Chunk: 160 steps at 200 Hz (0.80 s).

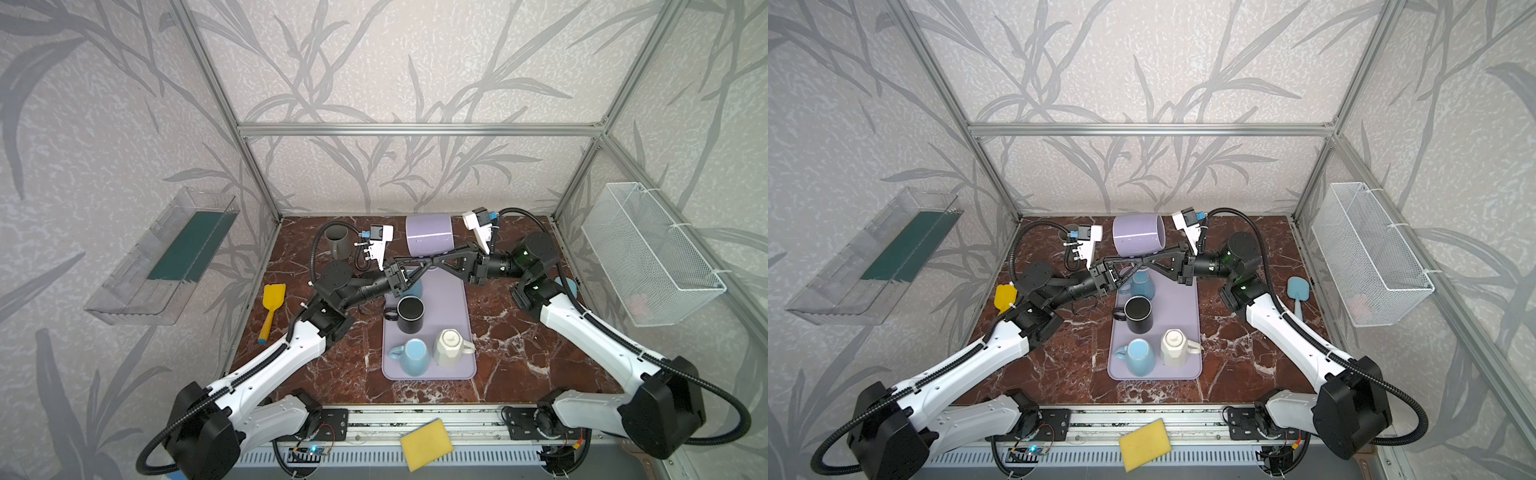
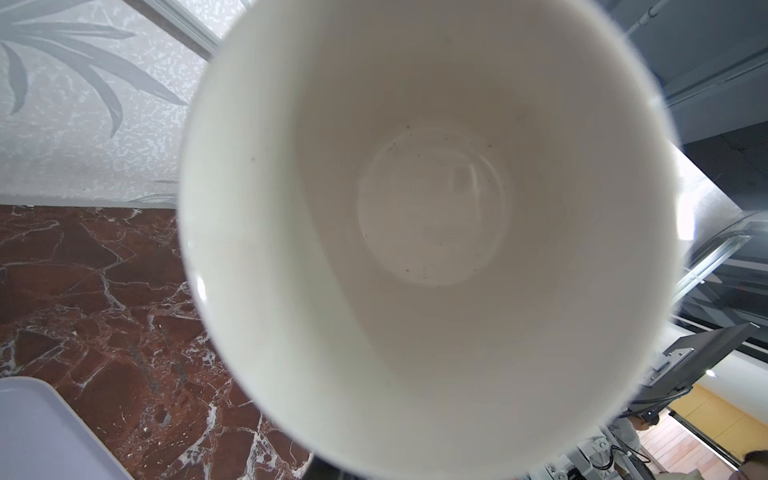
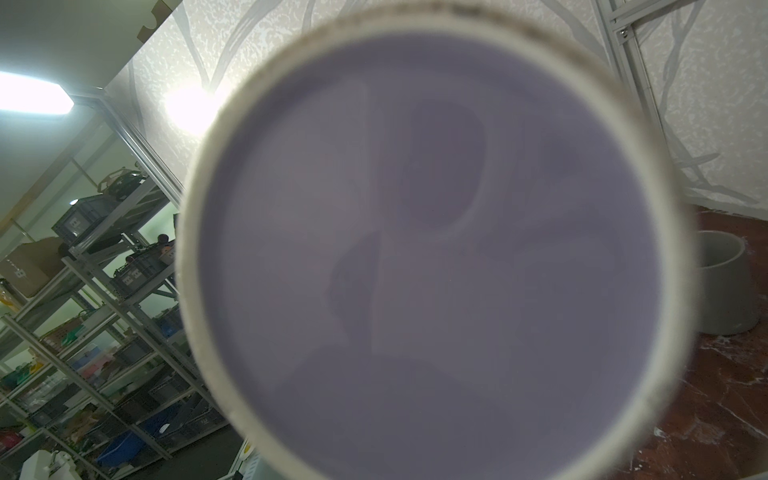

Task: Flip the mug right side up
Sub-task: 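Hold the lavender mug with the right gripper while the left gripper grasps its rim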

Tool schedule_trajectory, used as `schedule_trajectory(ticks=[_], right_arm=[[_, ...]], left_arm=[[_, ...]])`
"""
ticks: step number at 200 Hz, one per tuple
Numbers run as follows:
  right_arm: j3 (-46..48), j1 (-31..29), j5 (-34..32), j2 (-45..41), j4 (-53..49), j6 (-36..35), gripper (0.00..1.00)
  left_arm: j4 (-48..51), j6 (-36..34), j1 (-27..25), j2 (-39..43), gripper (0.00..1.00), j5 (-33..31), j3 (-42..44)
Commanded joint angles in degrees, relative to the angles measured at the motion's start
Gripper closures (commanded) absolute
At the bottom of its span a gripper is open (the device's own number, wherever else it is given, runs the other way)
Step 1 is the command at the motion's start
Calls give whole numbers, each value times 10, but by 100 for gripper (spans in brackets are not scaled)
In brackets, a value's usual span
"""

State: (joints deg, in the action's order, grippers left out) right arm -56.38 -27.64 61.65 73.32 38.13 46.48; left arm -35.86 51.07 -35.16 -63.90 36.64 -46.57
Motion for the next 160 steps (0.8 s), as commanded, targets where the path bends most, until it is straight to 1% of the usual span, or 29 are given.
schedule_trajectory(ticks=[1, 11, 14, 20, 51, 70, 83, 90, 110, 133, 148, 160], right_arm=[[-5, -6, 19, -8, 50, -9, 100], [-5, -6, 16, -9, 49, -16, 100], [-5, -6, 16, -9, 31, -18, 100], [-5, -6, 15, -10, 24, -21, 100], [-6, -6, 4, -13, -7, -36, 99], [-4, -5, -5, -14, -20, -41, 91], [-1, -6, -11, -14, -26, -43, 87], [0, -6, -13, -14, -28, -44, 83], [1, -6, -16, -13, -35, -46, 81], [1, -6, -20, -14, -54, -55, 72], [1, -6, -23, -13, -66, -63, 63], [3, -6, -23, -14, -68, -65, 61]], left_arm=[[-12, -1, -2, 5, 95, -8, -16], [-9, -3, -2, 7, 98, -9, -16], [-7, -4, -2, 7, 99, -11, -17], [-6, -7, -2, 9, 100, -12, -16], [-4, -13, -1, 19, 100, -19, -12], [-8, -14, -1, 24, 100, -22, -8], [-11, -16, -1, 27, 100, -23, -6], [-11, -16, -2, 29, 100, -25, -6], [-11, -18, -2, 31, 100, -26, -4], [-17, -17, -2, 31, 100, -28, -2], [-27, -14, -1, 33, 100, -31, 1], [-30, -12, -1, 34, 100, -32, 2]])
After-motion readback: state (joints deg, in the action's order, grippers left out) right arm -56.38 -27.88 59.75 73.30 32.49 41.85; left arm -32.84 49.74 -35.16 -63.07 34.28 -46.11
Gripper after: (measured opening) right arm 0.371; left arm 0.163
